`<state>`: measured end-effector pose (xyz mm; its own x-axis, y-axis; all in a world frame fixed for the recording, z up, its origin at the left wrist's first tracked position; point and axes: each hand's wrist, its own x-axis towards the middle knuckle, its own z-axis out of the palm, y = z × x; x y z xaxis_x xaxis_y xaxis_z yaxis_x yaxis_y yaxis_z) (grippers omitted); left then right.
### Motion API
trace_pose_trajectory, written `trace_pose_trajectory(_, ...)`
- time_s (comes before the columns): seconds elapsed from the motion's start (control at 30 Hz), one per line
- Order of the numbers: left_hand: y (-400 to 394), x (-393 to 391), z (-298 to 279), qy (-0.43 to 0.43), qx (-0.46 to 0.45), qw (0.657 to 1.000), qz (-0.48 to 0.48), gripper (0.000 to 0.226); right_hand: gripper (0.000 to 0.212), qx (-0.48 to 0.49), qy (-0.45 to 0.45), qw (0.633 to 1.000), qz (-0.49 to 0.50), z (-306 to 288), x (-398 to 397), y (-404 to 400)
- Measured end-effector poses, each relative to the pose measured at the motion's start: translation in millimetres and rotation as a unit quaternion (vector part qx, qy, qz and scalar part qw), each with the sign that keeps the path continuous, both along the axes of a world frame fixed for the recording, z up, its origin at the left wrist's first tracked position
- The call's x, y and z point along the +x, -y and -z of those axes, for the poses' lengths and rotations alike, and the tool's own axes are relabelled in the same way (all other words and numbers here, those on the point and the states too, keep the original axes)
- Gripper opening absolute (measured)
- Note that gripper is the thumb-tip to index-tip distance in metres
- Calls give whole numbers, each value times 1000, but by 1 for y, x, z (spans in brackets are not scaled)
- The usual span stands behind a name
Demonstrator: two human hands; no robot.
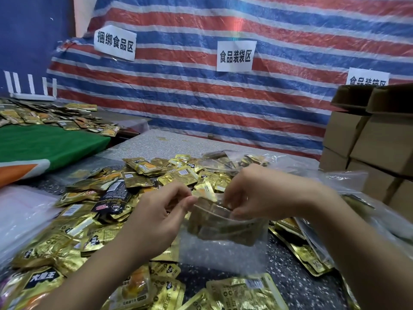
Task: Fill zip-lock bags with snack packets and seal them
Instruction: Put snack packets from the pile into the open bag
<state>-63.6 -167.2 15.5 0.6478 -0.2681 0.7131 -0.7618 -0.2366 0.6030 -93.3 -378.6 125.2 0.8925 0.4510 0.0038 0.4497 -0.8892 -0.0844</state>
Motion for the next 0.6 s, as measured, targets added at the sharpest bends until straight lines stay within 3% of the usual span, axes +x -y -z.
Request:
trace_pose_trajectory(0.43, 1, -3, -4, -2, -100, 995, -7, 9, 22, 169, 28, 985, -10, -21, -5, 7)
trace_pose_trajectory(0.6, 3, -4, -1, -7, -66, 998, -13, 14, 37, 192, 39, 979, 51, -22, 19, 5)
